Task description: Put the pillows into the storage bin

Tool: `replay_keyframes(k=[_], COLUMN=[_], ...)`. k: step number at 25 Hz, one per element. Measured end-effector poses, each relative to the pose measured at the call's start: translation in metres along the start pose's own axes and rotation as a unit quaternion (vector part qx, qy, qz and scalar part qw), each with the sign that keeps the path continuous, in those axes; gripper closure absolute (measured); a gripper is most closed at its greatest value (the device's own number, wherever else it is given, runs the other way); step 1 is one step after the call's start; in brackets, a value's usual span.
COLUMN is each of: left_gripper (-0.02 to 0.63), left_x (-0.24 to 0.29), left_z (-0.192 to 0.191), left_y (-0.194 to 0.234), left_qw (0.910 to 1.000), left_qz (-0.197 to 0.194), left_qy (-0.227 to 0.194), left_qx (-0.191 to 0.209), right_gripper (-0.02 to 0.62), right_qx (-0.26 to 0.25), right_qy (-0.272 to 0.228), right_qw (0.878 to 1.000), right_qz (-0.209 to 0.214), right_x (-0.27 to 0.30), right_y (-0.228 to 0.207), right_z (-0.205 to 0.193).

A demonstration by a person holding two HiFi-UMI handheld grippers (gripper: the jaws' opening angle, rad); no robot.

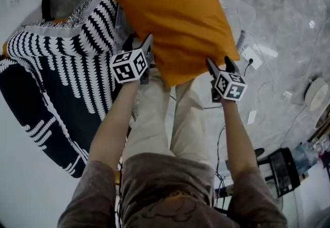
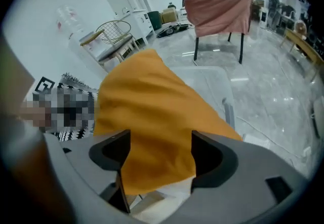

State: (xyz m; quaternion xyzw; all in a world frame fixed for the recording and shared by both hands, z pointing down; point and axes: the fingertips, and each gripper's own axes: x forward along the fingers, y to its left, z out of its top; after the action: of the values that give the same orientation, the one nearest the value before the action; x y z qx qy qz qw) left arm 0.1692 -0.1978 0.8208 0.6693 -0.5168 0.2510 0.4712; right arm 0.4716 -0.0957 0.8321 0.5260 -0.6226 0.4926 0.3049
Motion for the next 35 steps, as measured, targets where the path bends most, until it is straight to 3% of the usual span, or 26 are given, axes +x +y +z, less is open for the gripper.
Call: replay_keyframes(k=[8, 15, 19, 21, 26, 28, 35], left_gripper=[0.295, 0.304, 0.344, 0.379, 0.558, 0.592, 0.595], left_x=[0.044, 0.063, 0.067, 0.069, 0.066, 0.062, 0.037], left_z=[0.014, 0.011, 0.010, 0.009, 0.010, 0.008, -0.020], left_y=[0.020, 0.024, 0.022, 0.021, 0.015, 0.011, 0.003], left_qw=[0.9988, 0.9977, 0.9962, 0.9950, 0.9916, 0.9914, 0.9953], left_qz=[0.014, 0.007, -0.006, -0.012, -0.020, -0.030, -0.033], left_qy=[0.027, 0.045, 0.060, 0.074, 0.092, 0.094, 0.083], left_qx=[0.037, 0.050, 0.062, 0.066, 0.089, 0.086, 0.038], right_gripper=[0.204, 0.241, 0.259, 0.298, 0.513, 0.542, 0.568], right_qx=[0.101, 0.126, 0.133, 0.135, 0.136, 0.119, 0.084], right_qy=[0.009, -0.001, 0.000, 0.003, 0.000, -0.002, -0.021], right_qw=[0.995, 0.992, 0.991, 0.990, 0.990, 0.992, 0.993], right_qz=[-0.020, -0.028, -0.028, -0.029, -0.036, -0.045, -0.078], right_x=[0.004, 0.028, 0.035, 0.036, 0.037, 0.034, 0.022], right_y=[0.012, 0.012, 0.011, 0.009, 0.000, -0.002, -0.031], right_z=[-0.073, -0.076, -0.080, -0.078, -0.067, -0.061, -0.021])
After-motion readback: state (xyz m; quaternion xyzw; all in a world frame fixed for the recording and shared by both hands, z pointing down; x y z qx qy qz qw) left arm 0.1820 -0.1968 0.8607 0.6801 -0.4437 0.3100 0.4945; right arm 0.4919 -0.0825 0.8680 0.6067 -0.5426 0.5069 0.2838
